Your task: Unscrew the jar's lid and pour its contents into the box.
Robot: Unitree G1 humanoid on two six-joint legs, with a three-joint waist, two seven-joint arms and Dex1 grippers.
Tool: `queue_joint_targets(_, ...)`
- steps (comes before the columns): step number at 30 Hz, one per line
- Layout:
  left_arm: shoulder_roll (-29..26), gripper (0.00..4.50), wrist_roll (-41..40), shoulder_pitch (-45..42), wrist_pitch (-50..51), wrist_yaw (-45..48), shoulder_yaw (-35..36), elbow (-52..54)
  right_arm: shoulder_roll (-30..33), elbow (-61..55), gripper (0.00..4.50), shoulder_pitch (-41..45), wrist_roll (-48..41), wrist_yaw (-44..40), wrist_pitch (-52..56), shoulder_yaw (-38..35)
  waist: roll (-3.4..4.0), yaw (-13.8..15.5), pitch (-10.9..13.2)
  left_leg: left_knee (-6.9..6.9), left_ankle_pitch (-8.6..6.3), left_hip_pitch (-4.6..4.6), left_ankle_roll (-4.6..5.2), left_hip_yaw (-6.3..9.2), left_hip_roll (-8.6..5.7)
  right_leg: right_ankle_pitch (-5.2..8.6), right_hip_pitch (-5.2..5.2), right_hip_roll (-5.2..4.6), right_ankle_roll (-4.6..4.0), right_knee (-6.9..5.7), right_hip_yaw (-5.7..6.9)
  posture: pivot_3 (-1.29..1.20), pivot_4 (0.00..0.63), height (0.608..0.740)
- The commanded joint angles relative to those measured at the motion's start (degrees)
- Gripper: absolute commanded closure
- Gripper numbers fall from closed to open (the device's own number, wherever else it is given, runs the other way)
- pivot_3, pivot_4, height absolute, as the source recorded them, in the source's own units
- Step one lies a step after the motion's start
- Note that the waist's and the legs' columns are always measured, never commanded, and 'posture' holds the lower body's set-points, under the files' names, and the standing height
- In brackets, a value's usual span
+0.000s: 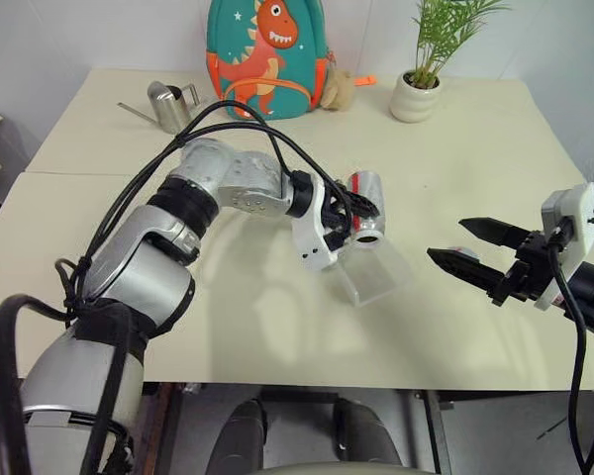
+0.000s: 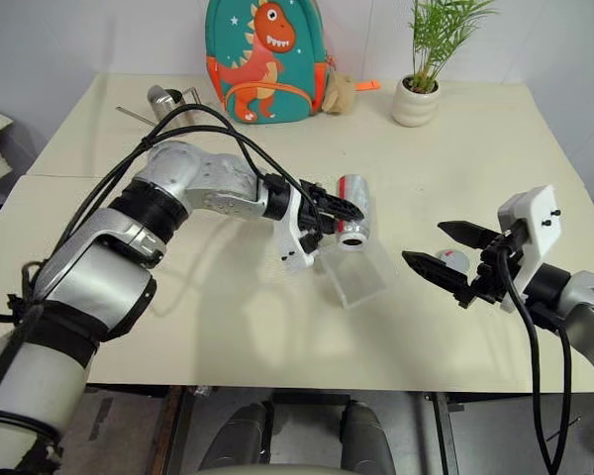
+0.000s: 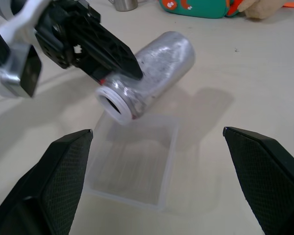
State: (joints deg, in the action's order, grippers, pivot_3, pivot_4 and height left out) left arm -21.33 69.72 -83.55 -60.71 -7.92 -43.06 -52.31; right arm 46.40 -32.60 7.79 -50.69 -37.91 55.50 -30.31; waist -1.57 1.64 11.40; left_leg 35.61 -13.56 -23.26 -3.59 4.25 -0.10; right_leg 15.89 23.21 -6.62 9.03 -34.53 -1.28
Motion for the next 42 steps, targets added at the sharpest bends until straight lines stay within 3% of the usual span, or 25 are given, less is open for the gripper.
queue_joint_targets(1,0.6,2.48,7.3,-4.4,6.0,-14.7,-4.4,0.9,0.2,-1.8,0.02,-0.1,-0.8,1.0,-1.6,-0.2,0.00,0.0,0.0,0.00,-0.01,-0.01,0.01,-0.01,-0.01,0.00,0.00,-0.01,0.01,0.02,-0.02,0.00,0.150,0.740)
queue_joint_targets(6,0.9,2.48,14.3,-8.1,14.0,-28.6,-10.4,0.5,-0.1,-2.0,0.02,-0.4,-1.3,2.0,-2.1,0.5,-0.01,0.0,0.0,-0.01,-0.08,-0.02,0.07,-0.08,-0.01,0.00,0.01,-0.01,0.03,0.08,-0.06,0.00,0.150,0.740)
queue_joint_targets(13,-1.4,2.48,19.5,-8.4,16.7,-38.2,-17.0,6.4,-0.2,-1.3,0.02,0.4,-1.2,2.6,-2.9,2.0,-0.01,-0.1,0.0,-0.01,-0.12,0.00,0.08,-0.19,0.00,0.01,0.07,0.00,0.04,0.06,-0.18,0.00,0.150,0.740)
queue_joint_targets(32,-9.4,2.48,22.5,-4.3,23.4,-40.9,-17.4,19.3,0.6,1.7,0.02,3.0,-0.5,1.5,-5.3,5.4,-0.01,-0.1,0.0,0.10,-0.12,0.00,0.07,-0.35,-0.01,-0.01,0.16,0.00,0.07,-0.31,-0.39,0.00,0.150,0.740)
queue_joint_targets(39,-11.0,2.48,22.5,-2.7,24.4,-41.1,-17.0,20.3,1.1,2.5,0.02,3.6,-2.2,0.2,-4.9,5.0,-0.01,-0.2,0.0,0.29,-0.13,0.01,0.09,-0.37,-0.02,-0.01,0.16,0.00,0.07,-0.33,-0.42,0.00,0.150,0.740)
queue_joint_targets(42,-10.5,2.48,18.5,-2.1,23.6,-39.1,-14.6,16.2,1.2,1.2,0.02,2.3,-5.0,-0.9,-4.1,3.4,-0.01,-0.1,0.0,0.37,-0.13,0.01,0.10,-0.37,-0.02,-0.02,0.16,0.01,0.07,-0.40,-0.45,0.00,0.150,0.740)
